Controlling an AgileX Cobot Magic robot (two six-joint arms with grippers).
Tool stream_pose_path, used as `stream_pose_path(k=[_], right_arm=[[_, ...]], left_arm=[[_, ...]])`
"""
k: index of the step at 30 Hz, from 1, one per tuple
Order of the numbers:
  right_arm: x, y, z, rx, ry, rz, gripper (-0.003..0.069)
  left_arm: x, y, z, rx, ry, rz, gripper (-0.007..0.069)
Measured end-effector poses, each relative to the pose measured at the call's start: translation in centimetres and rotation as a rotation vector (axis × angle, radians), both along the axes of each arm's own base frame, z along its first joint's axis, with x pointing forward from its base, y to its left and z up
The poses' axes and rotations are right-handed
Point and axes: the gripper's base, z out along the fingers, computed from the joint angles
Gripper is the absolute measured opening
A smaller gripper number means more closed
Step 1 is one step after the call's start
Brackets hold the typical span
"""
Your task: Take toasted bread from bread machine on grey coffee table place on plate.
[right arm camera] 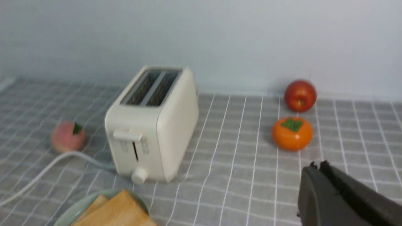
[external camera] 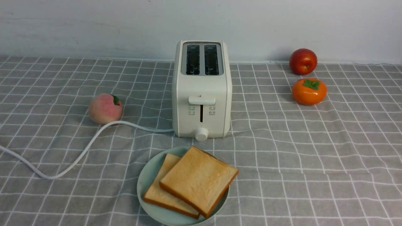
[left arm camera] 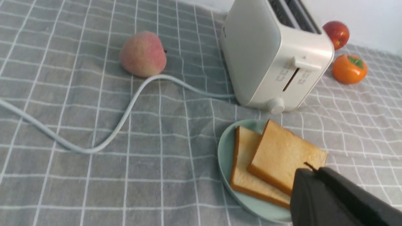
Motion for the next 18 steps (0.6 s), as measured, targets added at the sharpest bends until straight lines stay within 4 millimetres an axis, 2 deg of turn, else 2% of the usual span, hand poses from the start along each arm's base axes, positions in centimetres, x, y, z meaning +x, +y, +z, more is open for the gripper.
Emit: stream_pose_path(k=[2,4,5,6,8,10,18], right_arm=[[-1.7,-0.8,-3.6,0.048,-0.121,-0.025,-0.001],[-2.1,-1.1,-6.8,0.071,-0.145,-0.043,-0.0008],[-2.3,-1.2,-7.0,0.078,-0.161,-0.047,-0.0008],[-1.7,-1.2,-9.3,0.08,-0.132,-0.068,-0.0004],[-1.0,-1.2,-10.7,0.067,-0.098,-0.09,0.0],[-0.5,-1.1,-11.3,0.045,-0.088,-0.102,0.0003],[-0.2,-1.1,-10.8,-0.001,-0.139,-0.107,0.0013]], left_arm=[[0.3,-0.1,0.1,-0.003,-0.01,0.0,-0.0014],[0.7,-0.2,0.2,-0.005,-0.016,0.0,-0.0014],[0.8,-0.3,0.2,-0.004,-0.014,0.0,-0.0014],[1.2,-0.4,0.2,-0.005,-0.014,0.0,-0.0014],[1.6,-0.5,0.2,-0.003,-0.01,0.0,-0.0014],[2.0,-0.6,0.2,-0.002,-0.005,0.0,-0.0013],[2.4,-0.8,0.0,0.004,0.013,0.0,-0.0013]])
